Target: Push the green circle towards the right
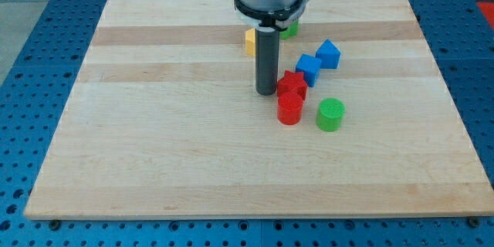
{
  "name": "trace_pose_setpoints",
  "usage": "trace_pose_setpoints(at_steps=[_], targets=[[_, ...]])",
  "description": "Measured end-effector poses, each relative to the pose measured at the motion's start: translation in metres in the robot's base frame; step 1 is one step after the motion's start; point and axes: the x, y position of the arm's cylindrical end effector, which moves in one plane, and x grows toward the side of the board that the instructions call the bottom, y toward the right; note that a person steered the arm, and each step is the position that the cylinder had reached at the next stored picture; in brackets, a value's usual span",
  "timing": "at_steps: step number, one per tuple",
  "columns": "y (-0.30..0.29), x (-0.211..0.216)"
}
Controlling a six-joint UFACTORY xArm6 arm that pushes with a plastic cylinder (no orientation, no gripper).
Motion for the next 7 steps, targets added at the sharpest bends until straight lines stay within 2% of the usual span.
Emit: trace_pose_setpoints(at_steps=[2,3,4,5,7], targets=[[-0.015,-0.003],[-0.047,0.016],[-0.05,0.058],[-0.039,0.095],[0.025,0.094]])
